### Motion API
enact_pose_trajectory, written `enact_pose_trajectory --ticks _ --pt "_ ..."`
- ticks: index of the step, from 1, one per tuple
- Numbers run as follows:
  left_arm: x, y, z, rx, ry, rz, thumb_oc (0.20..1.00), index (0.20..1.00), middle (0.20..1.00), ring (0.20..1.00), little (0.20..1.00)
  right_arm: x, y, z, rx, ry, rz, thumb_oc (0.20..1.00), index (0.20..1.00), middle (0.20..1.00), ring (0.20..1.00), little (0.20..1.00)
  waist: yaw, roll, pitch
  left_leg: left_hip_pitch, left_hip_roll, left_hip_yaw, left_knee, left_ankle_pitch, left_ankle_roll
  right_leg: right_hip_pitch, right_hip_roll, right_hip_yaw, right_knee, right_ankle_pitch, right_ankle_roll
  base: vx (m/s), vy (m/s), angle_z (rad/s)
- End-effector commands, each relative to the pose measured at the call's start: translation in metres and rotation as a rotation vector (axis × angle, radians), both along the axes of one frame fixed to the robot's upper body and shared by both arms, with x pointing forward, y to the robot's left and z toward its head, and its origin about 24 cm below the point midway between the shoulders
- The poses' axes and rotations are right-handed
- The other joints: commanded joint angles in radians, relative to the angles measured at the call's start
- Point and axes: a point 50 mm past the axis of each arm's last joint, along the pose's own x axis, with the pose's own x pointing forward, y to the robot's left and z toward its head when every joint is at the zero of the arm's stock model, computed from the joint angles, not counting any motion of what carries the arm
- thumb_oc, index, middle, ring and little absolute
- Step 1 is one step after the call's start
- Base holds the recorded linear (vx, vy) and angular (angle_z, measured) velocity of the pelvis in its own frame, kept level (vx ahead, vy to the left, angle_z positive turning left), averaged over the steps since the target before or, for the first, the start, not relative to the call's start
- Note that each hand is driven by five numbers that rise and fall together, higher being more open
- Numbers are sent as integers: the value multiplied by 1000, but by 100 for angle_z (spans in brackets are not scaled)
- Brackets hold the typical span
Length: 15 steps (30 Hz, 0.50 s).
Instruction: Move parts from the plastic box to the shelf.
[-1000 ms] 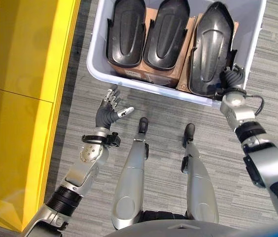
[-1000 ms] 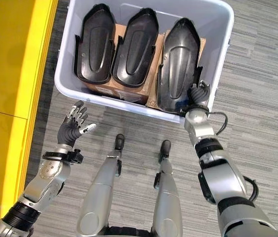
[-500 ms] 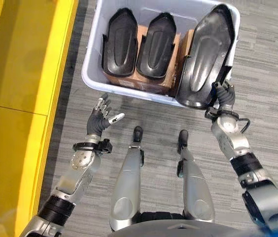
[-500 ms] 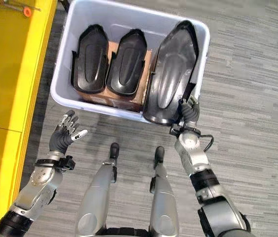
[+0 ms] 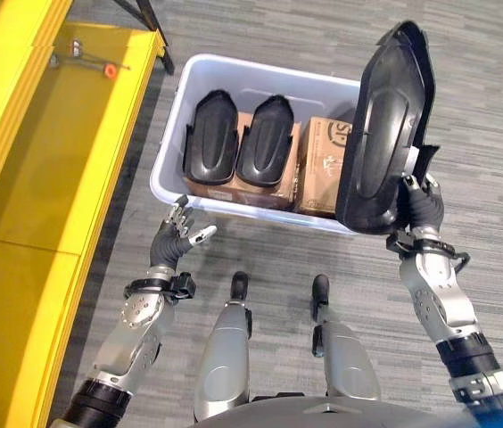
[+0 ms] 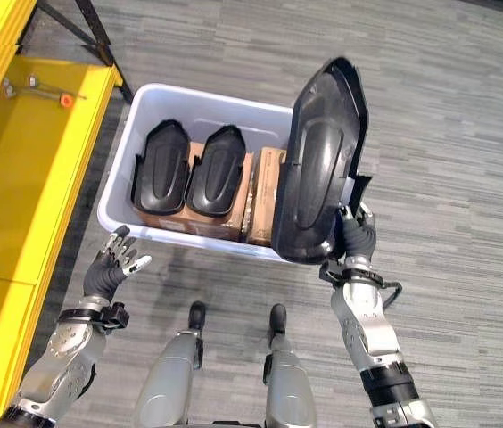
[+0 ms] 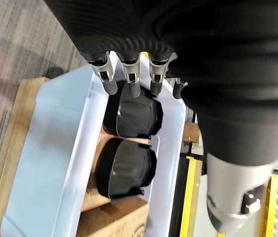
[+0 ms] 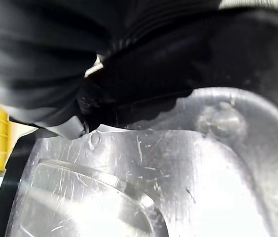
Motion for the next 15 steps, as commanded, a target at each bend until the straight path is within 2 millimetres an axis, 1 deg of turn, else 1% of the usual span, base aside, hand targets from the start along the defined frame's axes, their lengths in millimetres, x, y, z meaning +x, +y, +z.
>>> enact_pose_trajectory --ticks 1,2,3,4,6,8,9,10,11,14,15 --pt "-8 2 5 28 -37 -19 1000 1000 1000 1000 1000 -13 -19 36 -33 -206 -13 200 200 200 200 200 -8 27 -57 83 43 10 -143 89 -26 55 -24 -29 110 -150 52 74 -65 -11" --pt "-11 5 1 30 -19 -11 1000 1000 1000 1000 1000 -20 -23 31 -28 -191 -6 200 200 200 200 200 -13 26 -74 104 51 13 -149 89 -30 72 -20 -30 109 -155 53 63 -66 -10" --pt "-13 6 0 31 -12 -8 1000 1000 1000 1000 1000 -24 -25 27 -11 -178 -4 200 200 200 200 200 -15 26 -79 118 55 16 -155 89 -31 82 -18 -29 107 -157 52 47 -102 -16" --pt "-22 12 -8 31 28 20 1000 1000 1000 1000 1000 -35 -25 24 28 -169 53 200 200 200 200 200 -23 28 -111 160 80 23 -188 104 -42 105 1 -27 109 -172 48 22 -120 -27" --pt "-32 14 -18 16 73 34 1000 1000 1000 1000 1000 -42 -28 24 38 -165 101 200 200 200 200 200 -24 29 -138 202 107 29 -223 125 -57 138 27 -33 109 -188 40 8 -150 -26" --pt "-34 15 -20 11 82 39 1000 1000 1000 1000 1000 -43 -29 24 37 -162 105 200 200 200 200 200 -24 30 -144 212 113 28 -229 130 -60 147 33 -37 107 -192 37 -11 -114 1" --pt "-45 17 -29 -8 129 61 1000 1000 1000 1000 1000 -46 -27 22 73 -150 148 200 200 200 200 200 -18 34 -169 251 144 26 -261 152 -69 172 62 -47 120 -215 22 -37 -190 10" --pt "-50 18 -33 -14 146 72 1000 1000 1000 1000 1000 -48 -27 23 71 -146 183 200 200 200 200 200 -15 38 -181 268 163 22 -273 167 -76 178 79 -54 145 -238 11 -59 -236 6" --pt "-51 18 -34 -19 154 78 1000 1000 1000 1000 1000 -48 -25 25 64 -147 203 200 200 200 200 200 -11 40 -184 273 173 17 -277 176 -79 181 88 -55 160 -249 4 -48 -143 7" --pt "-54 17 -37 -32 164 85 1000 1000 1000 1000 1000 -45 -23 26 71 -143 237 200 200 200 200 200 0 44 -187 286 191 4 -285 200 -87 193 110 -74 191 -276 -15 -46 -105 11" --pt "-54 17 -37 -32 164 86 1000 1000 1000 1000 1000 -45 -23 26 71 -143 238 200 200 200 200 200 -2 44 -186 287 192 3 -285 200 -87 194 111 -76 191 -277 -16 -20 -41 15"
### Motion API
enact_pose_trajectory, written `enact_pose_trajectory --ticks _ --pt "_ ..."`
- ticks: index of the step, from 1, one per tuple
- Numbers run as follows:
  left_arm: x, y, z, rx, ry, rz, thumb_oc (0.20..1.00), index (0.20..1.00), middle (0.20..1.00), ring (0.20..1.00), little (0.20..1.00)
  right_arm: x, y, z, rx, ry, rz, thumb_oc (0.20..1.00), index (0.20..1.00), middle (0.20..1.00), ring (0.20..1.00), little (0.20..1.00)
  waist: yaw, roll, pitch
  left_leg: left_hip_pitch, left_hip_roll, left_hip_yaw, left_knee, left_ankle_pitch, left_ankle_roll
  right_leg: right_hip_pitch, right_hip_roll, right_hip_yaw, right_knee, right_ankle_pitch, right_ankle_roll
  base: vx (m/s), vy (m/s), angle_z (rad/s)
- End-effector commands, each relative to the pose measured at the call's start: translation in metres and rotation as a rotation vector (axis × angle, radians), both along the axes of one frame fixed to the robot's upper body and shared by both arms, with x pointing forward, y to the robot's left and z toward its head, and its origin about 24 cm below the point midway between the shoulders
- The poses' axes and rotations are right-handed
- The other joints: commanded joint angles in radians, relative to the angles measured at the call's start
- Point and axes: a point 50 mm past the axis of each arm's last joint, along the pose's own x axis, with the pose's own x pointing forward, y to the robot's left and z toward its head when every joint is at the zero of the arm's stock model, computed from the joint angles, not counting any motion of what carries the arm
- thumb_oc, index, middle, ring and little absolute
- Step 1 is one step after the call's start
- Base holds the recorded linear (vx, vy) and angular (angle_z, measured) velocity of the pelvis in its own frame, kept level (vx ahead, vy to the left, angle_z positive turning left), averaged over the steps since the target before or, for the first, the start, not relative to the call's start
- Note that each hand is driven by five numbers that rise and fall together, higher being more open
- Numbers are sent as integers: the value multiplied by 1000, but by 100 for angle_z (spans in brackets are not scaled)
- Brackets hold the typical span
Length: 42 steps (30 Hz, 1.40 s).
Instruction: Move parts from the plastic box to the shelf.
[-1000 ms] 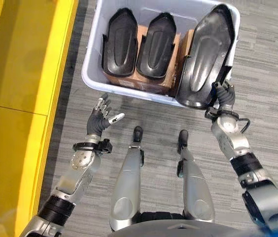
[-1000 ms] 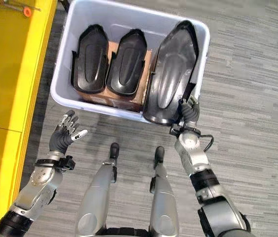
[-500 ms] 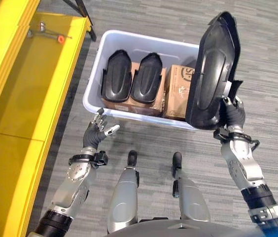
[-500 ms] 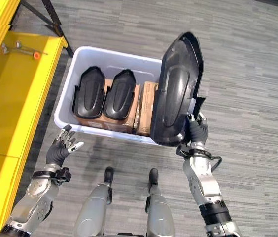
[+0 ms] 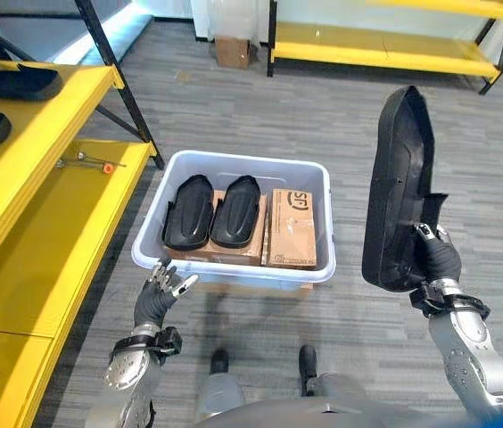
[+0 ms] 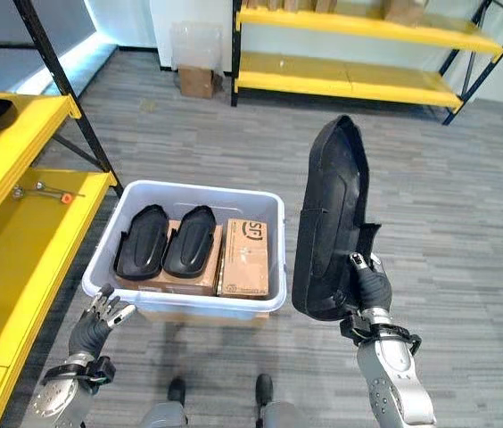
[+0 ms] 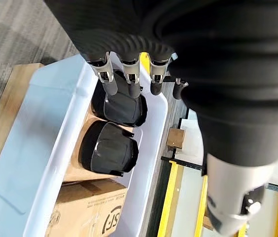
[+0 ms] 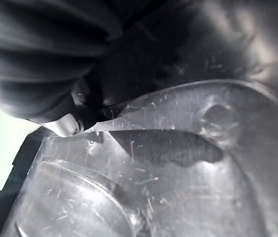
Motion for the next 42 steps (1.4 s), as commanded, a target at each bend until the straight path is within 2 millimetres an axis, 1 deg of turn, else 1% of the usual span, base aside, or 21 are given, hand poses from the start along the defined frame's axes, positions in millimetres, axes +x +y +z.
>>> enact_pose_trajectory --ticks 1,4,6,7,8,10,11,12,13,20,22,23,24,25,27,28,30,33,36,39,42 --pt "13 1 14 55 -78 -51 1000 1000 1000 1000 1000 16 -1 52 12 -251 42 200 200 200 200 200 11 20 -4 -31 47 2 -36 138 -4 -35 -22 -44 241 -235 36 -88 -116 14" --pt "17 -4 11 23 -83 -39 1000 1000 1000 1000 1000 23 -3 57 -18 -253 60 200 200 200 200 200 41 25 -3 -52 64 -39 -74 239 -27 -22 0 -114 261 -258 8 -145 -134 38" --pt "19 -6 9 16 -81 -45 1000 1000 1000 1000 1000 23 -5 57 -20 -253 56 200 200 200 200 200 41 20 2 -66 55 -28 -66 231 -16 -20 -12 -133 260 -258 4 -146 -2 98" --pt "19 -12 2 -1 -57 -60 1000 1000 1000 1000 1000 12 -14 45 -16 -206 6 200 200 200 200 200 12 7 3 -90 78 159 -15 212 10 -11 -60 -218 238 -245 0 -269 44 226" --pt "18 -13 3 3 -62 -81 1000 1000 1000 1000 1000 2 -17 32 20 -159 -23 200 200 200 200 200 1 8 -3 -81 98 210 -11 202 0 -1 -81 -253 206 -227 12 -213 155 239" --pt "16 -13 3 -2 -70 -71 1000 1000 1000 1000 1000 -11 -16 17 74 -100 -32 200 200 200 200 200 -11 22 -31 -53 85 207 -9 151 -18 39 -123 -291 176 -214 44 98 330 270" --pt "18 -13 8 8 -97 -71 1000 1000 1000 1000 1000 -11 -10 12 93 -82 -12 200 200 200 200 200 -5 36 -42 -61 46 206 4 121 8 61 -169 -312 154 -175 60 224 344 148" --pt "18 -13 7 8 -96 -70 1000 1000 1000 1000 1000 -11 -10 12 93 -80 -12 200 200 200 200 200 -6 33 -44 -51 45 199 4 104 -2 70 -169 -301 155 -192 66 276 553 32" --pt "23 -8 16 39 -136 -62 1000 1000 1000 1000 1000 -7 -4 14 89 -88 11 200 200 200 200 200 18 17 -49 -80 -6 205 54 48 17 113 -232 -335 126 -154 98 242 328 20" --pt "26 4 27 72 -178 1 1000 1000 1000 1000 1000 5 15 19 129 -123 54 200 200 200 200 200 76 -13 -68 -127 -127 187 108 -51 85 117 -363 -377 150 -10 161 126 260 17" --pt "28 5 28 77 -186 7 1000 1000 1000 1000 1000 5 16 19 134 -124 47 200 200 200 200 200 79 -15 -71 -135 -159 175 112 -62 105 104 -396 -371 193 36 166 94 210 13" --pt "29 7 30 84 -195 17 1000 1000 1000 1000 1000 6 17 19 140 -128 44 200 200 200 200 200 80 -8 -65 -133 -180 154 107 -63 121 86 -420 -354 253 80 159 128 376 65" --pt "29 10 31 108 -196 33 1000 1000 1000 1000 1000 7 24 16 161 -123 46 200 200 200 200 200 74 16 -51 -95 -213 124 54 -57 154 25 -427 -304 364 77 133 128 430 85" --pt "30 10 31 114 -195 29 1000 1000 1000 1000 1000 7 25 14 170 -118 46 200 200 200 200 200 62 24 -50 -88 -223 108 28 -29 166 -10 -383 -254 372 69 107 166 360 93" --pt "34 7 33 120 -204 3 1000 1000 1000 1000 1000 3 23 12 187 -110 39 200 200 200 200 200 18 45 -36 -37 -220 52 -28 -8 162 -109 -218 -89 356 -79 69 198 113 78" --pt "34 7 33 120 -204 3 1000 1000 1000 1000 1000 3 23 12 187 -110 39 200 200 200 200 200 19 46 -38 -40 -218 52 -29 -6 162 -112 -216 -89 354 -76 68 170 48 82" --pt "38 1 31 121 -197 -34 1000 1000 1000 1000 1000 1 21 10 202 -107 24 200 200 200 200 200 -32 37 -7 9 -244 -4 -47 -15 164 -185 -92 54 251 -98 74 188 3 95" --pt "41 -6 31 120 -203 -73 1000 1000 1000 1000 1000 -3 18 7 213 -98 8 200 200 200 200 200 -65 18 6 32 -283 -60 -43 -30 165 -234 -28 183 167 -42 95 165 -26 69" --pt "40 -10 29 119 -200 -105 1000 1000 1000 1000 1000 -9 13 3 216 -81 -8 200 200 200 200 200 -88 2 15 59 -313 -108 -27 -55 161 -262 -8 236 112 10 112 172 -59 70" --pt "34 -12 23 111 -172 -120 1000 1000 1000 1000 1000 -19 7 -3 217 -51 -20 200 200 200 200 200 -107 -15 3 100 -330 -154 0 -105 160 -223 -27 242 77 45 116 350 -209 93" --pt "25 -10 18 83 -147 -87 1000 1000 1000 1000 1000 -22 2 -6 189 -27 -22 200 200 200 200 200 -98 -6 -20 136 -287 -169 -9 -120 144 -215 -11 212 125 14 92 260 -202 68"
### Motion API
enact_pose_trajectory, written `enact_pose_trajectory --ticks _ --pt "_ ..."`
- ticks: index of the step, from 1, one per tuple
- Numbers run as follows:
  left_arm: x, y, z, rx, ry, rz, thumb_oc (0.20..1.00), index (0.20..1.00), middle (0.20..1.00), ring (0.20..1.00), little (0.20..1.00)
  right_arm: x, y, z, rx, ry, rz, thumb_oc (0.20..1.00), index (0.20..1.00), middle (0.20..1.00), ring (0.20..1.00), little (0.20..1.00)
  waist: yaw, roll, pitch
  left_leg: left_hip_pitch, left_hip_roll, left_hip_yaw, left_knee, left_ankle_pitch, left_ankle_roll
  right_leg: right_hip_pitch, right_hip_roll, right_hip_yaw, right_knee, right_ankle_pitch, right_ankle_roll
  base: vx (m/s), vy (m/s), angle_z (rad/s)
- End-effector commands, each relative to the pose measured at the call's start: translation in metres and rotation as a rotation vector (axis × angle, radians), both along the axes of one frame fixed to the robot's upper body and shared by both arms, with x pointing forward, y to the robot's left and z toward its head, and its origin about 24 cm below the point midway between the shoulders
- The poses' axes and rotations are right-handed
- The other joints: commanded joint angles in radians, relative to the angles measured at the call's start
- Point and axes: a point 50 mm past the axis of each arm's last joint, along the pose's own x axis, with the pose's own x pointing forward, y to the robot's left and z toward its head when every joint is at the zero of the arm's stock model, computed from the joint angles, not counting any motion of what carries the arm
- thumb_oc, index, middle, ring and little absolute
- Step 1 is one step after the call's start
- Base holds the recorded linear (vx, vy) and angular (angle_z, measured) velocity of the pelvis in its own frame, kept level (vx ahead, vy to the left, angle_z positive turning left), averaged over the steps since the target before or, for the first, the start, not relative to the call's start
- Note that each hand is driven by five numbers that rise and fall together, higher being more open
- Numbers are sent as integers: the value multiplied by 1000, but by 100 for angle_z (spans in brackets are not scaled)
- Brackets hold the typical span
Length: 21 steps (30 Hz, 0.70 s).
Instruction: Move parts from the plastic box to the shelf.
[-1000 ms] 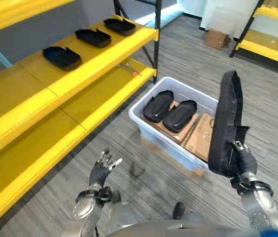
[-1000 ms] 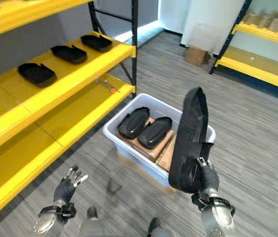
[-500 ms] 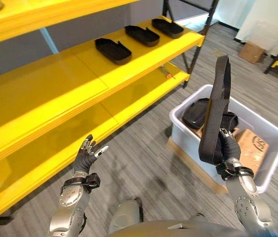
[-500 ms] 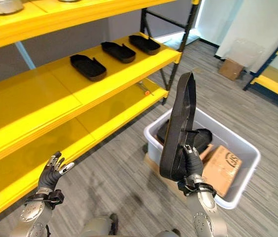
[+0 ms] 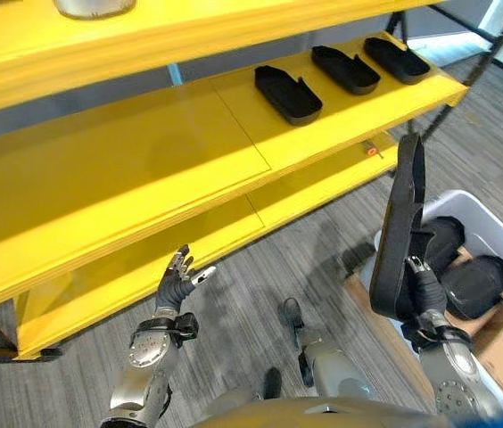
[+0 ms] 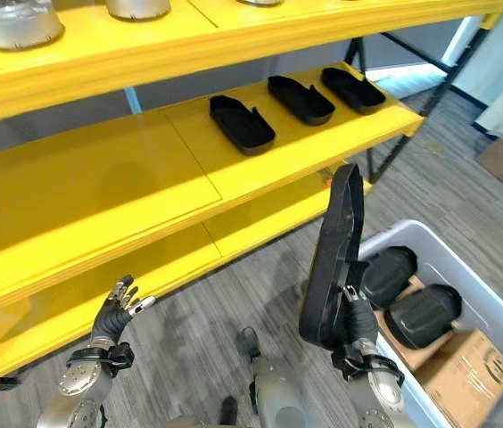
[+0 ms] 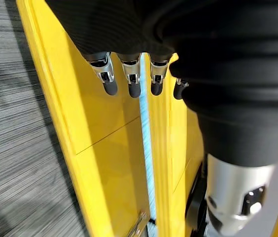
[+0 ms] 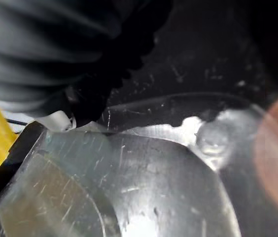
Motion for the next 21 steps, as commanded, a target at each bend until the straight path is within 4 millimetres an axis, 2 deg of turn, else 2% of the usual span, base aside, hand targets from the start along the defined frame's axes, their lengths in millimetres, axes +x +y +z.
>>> enact_pose_trajectory --ticks 1,3,5,8,9,11,13,14,15,16,18,19,20,21 --pt "-2 12 31 73 -135 -21 1000 1000 1000 1000 1000 17 -12 40 -19 -219 -12 200 200 200 200 200 7 -55 -34 -72 82 50 46 -37 -47 50 -92 11 56 -40 95 128 -125 18" --pt "-3 11 30 68 -129 -19 1000 1000 1000 1000 1000 17 -13 40 -27 -213 -15 200 200 200 200 200 4 -51 -40 -64 93 40 40 -36 -53 55 -90 -6 65 -55 87 145 -151 37" --pt "-1 8 29 51 -125 -29 1000 1000 1000 1000 1000 15 -22 40 -67 -202 -35 200 200 200 200 200 -1 -45 -55 -51 135 5 32 -17 -86 66 -77 -45 110 -108 66 258 -301 48" --pt "-1 5 28 38 -120 -36 1000 1000 1000 1000 1000 14 -29 42 -99 -199 -51 200 200 200 200 200 -4 -44 -60 -51 161 -13 45 -5 -108 74 -73 -73 137 -141 52 173 -223 80" --pt "-4 4 24 21 -103 -24 1000 1000 1000 1000 1000 13 -30 42 -117 -193 -44 200 200 200 200 200 4 -47 -59 -69 174 -16 95 17 -125 95 -67 -95 142 -167 36 155 -218 40" --pt "-5 4 24 15 -102 -23 1000 1000 1000 1000 1000 13 -30 41 -120 -189 -40 200 200 200 200 200 7 -50 -57 -84 171 -14 126 29 -130 106 -66 -98 138 -170 32 91 -124 18" --pt "-5 4 24 6 -105 -22 1000 1000 1000 1000 1000 15 -31 42 -130 -192 -27 200 200 200 200 200 30 -64 -35 -161 139 2 272 99 -151 138 -73 -107 125 -169 21 -3 -102 2" --pt "-4 4 25 4 -109 -23 1000 1000 1000 1000 1000 17 -32 45 -144 -199 -22 200 200 200 200 200 50 -91 -1 -259 103 42 381 108 -138 153 -95 -118 119 -164 16 -50 -116 1" --pt "-6 6 25 5 -106 -12 1000 1000 1000 1000 1000 18 -31 45 -145 -201 -20 200 200 200 200 200 54 -99 3 -282 114 79 383 88 -121 157 -101 -123 117 -166 16 -25 -94 10" --pt "-7 7 25 4 -105 -6 1000 1000 1000 1000 1000 18 -30 45 -147 -201 -18 200 200 200 200 200 57 -104 1 -295 152 122 355 75 -114 163 -112 -127 115 -169 20 88 -3 16" --pt "-10 8 24 -1 -96 6 1000 1000 1000 1000 1000 16 -32 45 -151 -200 -31 200 200 200 200 200 49 -103 -11 -278 295 232 186 86 -119 178 -140 -146 105 -183 36 130 126 29" --pt "-9 7 24 13 -98 -10 1000 1000 1000 1000 1000 14 -33 43 -155 -189 -43 200 200 200 200 200 49 -80 -14 -285 381 268 39 188 -153 186 -150 -156 109 -202 54 152 221 56" --pt "-9 8 24 32 -96 -10 1000 1000 1000 1000 1000 14 -33 43 -159 -188 -39 200 200 200 200 200 51 -69 -15 -284 390 259 17 205 -162 188 -156 -155 117 -209 62 208 335 52" --pt "-9 8 22 23 -94 -5 1000 1000 1000 1000 1000 15 -24 37 -138 -164 5 200 200 200 200 200 54 -57 -27 -262 362 225 52 145 -167 202 -173 -142 113 -209 73 125 216 36"
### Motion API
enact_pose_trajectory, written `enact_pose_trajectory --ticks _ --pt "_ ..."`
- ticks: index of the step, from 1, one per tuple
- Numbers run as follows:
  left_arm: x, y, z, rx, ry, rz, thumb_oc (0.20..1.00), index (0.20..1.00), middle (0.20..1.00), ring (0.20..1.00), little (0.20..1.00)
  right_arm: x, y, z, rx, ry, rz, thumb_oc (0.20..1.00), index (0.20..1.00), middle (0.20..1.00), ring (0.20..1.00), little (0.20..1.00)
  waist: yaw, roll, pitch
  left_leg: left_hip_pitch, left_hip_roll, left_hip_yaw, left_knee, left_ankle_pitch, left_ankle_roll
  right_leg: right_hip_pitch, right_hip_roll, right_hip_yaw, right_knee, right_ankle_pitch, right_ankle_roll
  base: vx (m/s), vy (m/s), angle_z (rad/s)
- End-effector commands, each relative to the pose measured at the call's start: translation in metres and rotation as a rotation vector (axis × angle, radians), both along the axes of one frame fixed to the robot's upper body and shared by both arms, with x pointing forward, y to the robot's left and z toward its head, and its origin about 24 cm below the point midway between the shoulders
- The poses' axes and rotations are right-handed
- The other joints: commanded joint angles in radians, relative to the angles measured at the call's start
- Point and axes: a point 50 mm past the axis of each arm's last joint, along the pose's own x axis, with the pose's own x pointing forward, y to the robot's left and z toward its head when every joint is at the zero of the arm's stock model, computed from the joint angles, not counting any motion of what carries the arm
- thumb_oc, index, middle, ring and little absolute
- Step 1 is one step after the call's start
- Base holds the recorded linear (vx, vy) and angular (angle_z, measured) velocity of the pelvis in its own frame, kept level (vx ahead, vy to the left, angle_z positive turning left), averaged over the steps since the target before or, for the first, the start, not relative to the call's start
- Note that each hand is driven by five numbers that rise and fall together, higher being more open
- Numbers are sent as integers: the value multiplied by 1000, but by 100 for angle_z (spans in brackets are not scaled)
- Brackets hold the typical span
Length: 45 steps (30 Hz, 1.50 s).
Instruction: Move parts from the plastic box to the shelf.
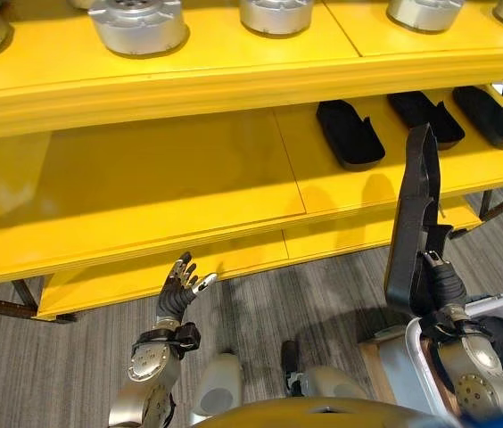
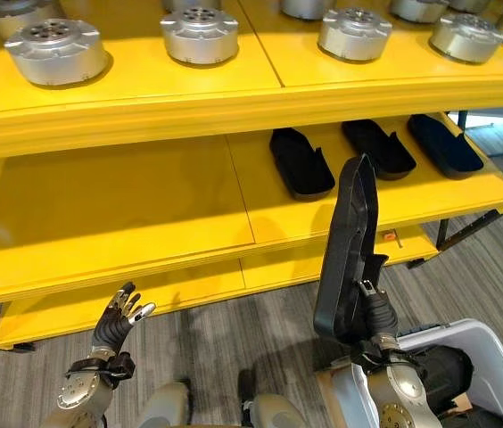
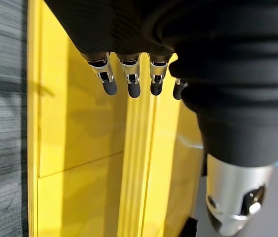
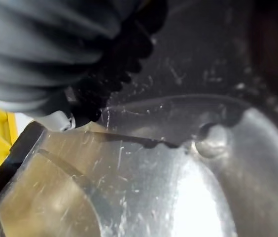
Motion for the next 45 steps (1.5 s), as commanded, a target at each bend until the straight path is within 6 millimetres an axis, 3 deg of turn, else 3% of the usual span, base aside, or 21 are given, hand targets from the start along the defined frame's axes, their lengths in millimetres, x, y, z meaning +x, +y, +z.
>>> enact_pose_trajectory --ticks 1,2,8,20,23,26,34,38,39,41,43,44,45 --pt "-3 11 17 52 -87 0 1000 1000 1000 1000 1000 6 3 22 -35 -119 48 200 200 200 200 200 -6 19 -56 126 -134 -56 0 149 14 -2 -131 37 99 -72 144 170 312 -8" --pt "-2 10 20 52 -105 -12 1000 1000 1000 1000 1000 5 8 20 -15 -110 74 200 200 200 200 200 -11 26 -66 131 -149 -22 9 130 14 20 -155 39 87 -60 159 137 242 -26" --pt "0 21 26 114 -112 -27 1000 1000 1000 1000 1000 7 14 11 -5 -68 106 200 200 200 200 200 11 4 -83 138 -203 22 42 74 31 69 -233 24 21 -23 195 105 201 -23" --pt "-4 22 22 114 -79 -41 1000 1000 1000 1000 1000 33 23 16 -61 -75 180 200 200 200 200 200 56 -26 -92 139 -221 24 41 57 41 97 -253 -7 -34 -2 211 16 26 6" --pt "-4 21 22 105 -77 -47 1000 1000 1000 1000 1000 53 34 26 -127 -102 244 200 200 200 200 200 79 -31 -85 136 -221 12 35 64 38 104 -249 -26 -43 -7 209 1 -37 15" --pt "-2 18 28 104 -90 -75 1000 1000 1000 1000 1000 86 45 47 -212 -156 277 200 200 200 200 200 111 -27 -71 129 -220 -11 29 77 33 116 -243 -53 -43 -14 204 4 -64 21" --pt "7 13 40 97 -137 -120 1000 1000 1000 1000 1000 136 54 92 -294 -262 204 200 200 200 200 200 158 -3 -18 73 -225 -46 59 89 26 74 -241 -73 5 -26 195 -78 -36 15" --pt "20 7 51 99 -185 -158 1000 1000 1000 1000 1000 174 52 145 -326 -365 72 200 200 200 200 200 165 41 71 -24 -223 -57 118 101 25 -81 -233 -58 140 -47 184 -241 5 1" --pt "20 7 51 99 -187 -158 1000 1000 1000 1000 1000 174 52 146 -327 -367 72 200 200 200 200 200 165 41 71 -27 -223 -56 120 100 25 -86 -233 -56 144 -48 184 -213 25 -8" --pt "24 5 54 106 -197 -176 1000 1000 1000 1000 1000 187 45 174 -354 -409 2 200 200 200 200 200 166 58 97 -74 -223 -54 149 102 25 -159 -232 -44 202 -57 180 -154 18 -6" --pt "24 3 54 102 -201 -180 1000 1000 1000 1000 1000 190 43 181 -367 -417 -23 200 200 200 200 200 167 63 103 -90 -225 -53 161 102 26 -178 -232 -41 217 -59 180 -121 20 -8" --pt "26 -1 54 95 -205 -191 1000 1000 1000 1000 1000 200 35 206 -396 -441 -99 200 200 200 200 200 167 72 123 -140 -226 -51 198 98 27 -238 -230 -30 271 -68 176 -188 26 -12" --pt "27 -3 54 90 -208 -200 1000 1000 1000 1000 1000 202 33 210 -396 -439 -123 200 200 200 200 200 168 75 128 -152 -226 -51 207 97 26 -247 -232 -33 281 -71 175 -176 16 -15"
